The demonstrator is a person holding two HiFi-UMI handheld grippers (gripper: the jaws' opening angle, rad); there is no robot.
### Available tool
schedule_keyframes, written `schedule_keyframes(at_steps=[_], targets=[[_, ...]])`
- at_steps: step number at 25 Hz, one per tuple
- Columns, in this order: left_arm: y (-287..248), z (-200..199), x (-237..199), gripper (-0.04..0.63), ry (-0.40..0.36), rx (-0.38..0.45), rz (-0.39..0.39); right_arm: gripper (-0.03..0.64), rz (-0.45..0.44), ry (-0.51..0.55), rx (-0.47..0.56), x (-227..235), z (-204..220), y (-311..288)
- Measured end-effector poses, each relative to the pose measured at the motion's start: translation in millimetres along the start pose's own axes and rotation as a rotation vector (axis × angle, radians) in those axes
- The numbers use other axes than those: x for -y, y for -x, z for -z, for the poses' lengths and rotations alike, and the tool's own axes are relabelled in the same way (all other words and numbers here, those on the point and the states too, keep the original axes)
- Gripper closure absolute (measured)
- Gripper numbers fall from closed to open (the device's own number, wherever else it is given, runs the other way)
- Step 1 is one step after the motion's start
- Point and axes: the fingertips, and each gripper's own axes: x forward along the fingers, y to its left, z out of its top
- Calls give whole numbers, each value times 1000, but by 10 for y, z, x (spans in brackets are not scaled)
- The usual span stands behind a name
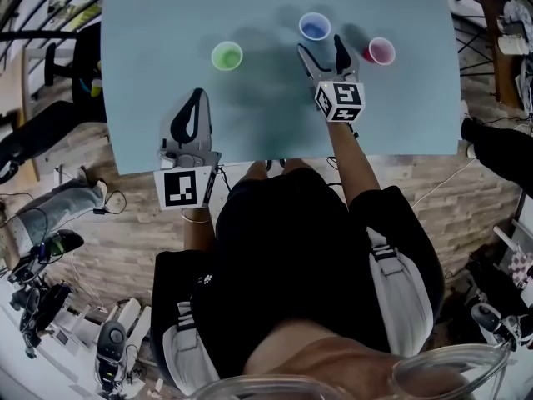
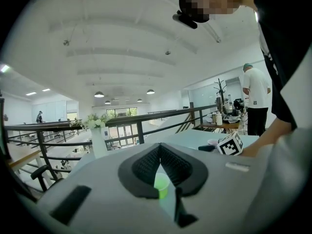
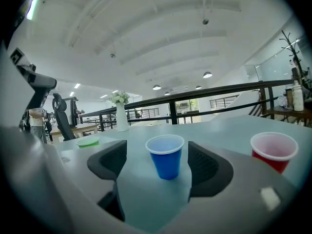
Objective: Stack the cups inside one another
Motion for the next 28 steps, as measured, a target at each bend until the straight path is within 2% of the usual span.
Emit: schedule_keyframes(at_steps=[7,13,20,23,28], targets=[[43,27,-101,600,-3,-12,-30,182,11,24,-64,58,215,-191],[87,98,-212,600,31,-19,-50,179,-3,47,-84,37,242,-369],[113,79,-214,600,27,-21,-72,223,-9,62,-86,82,176,-492],[129,91,-232,600,28,-28,-82,267,-11,73,-86,101,167,-530],[139,109,-268,600,32,-36,-97,288,-19,81,-85,109,153,-560]])
